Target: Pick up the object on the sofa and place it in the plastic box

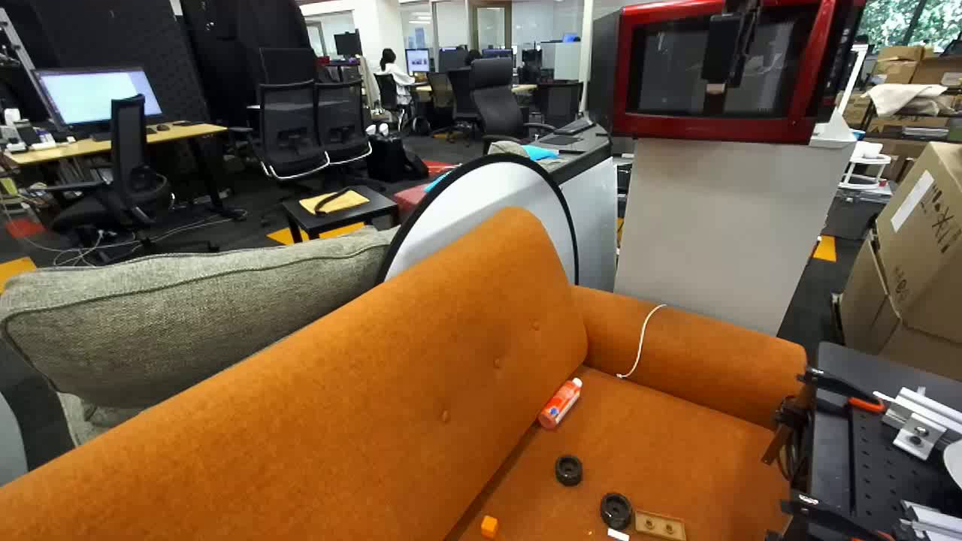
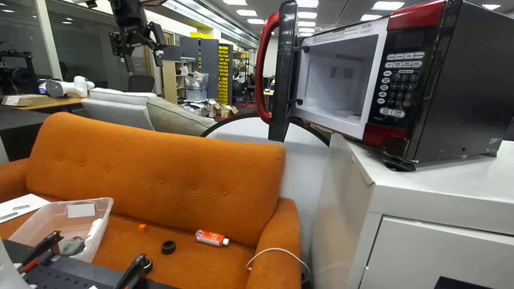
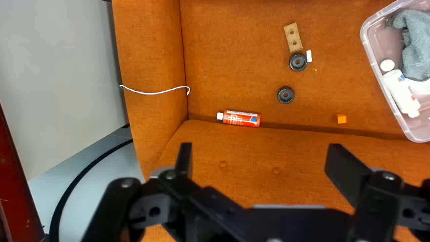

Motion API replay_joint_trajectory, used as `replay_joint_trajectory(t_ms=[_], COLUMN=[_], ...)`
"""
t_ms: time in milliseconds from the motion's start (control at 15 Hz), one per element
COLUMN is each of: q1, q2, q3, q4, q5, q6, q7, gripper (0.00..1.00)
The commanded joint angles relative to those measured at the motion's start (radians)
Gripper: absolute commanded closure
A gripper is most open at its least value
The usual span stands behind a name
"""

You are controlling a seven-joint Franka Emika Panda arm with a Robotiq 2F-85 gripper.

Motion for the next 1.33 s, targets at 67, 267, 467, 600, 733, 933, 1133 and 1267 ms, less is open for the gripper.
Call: replay_joint_trajectory(t_ms=[67,267,467,600,733,933,1133,1267], q1=[0.014,0.035,0.061,0.069,0.075,0.081,0.086,0.086], q2=[0.000,0.071,0.190,0.300,0.412,0.550,0.576,0.595], q3=[-0.011,-0.012,-0.011,-0.006,-0.005,-0.006,-0.008,-0.009], q4=[0.002,0.036,0.056,0.071,0.092,0.121,0.097,0.117], q5=[-0.005,0.029,0.057,0.059,0.060,0.091,0.078,0.081], q6=[-0.003,0.029,0.124,0.194,0.248,0.259,0.279,0.272], q7=[0.005,-0.013,-0.032,-0.030,-0.031,-0.049,-0.023,-0.027], gripper=[0.00,0.00,0.00,0.00,0.00,0.00,0.00,0.00])
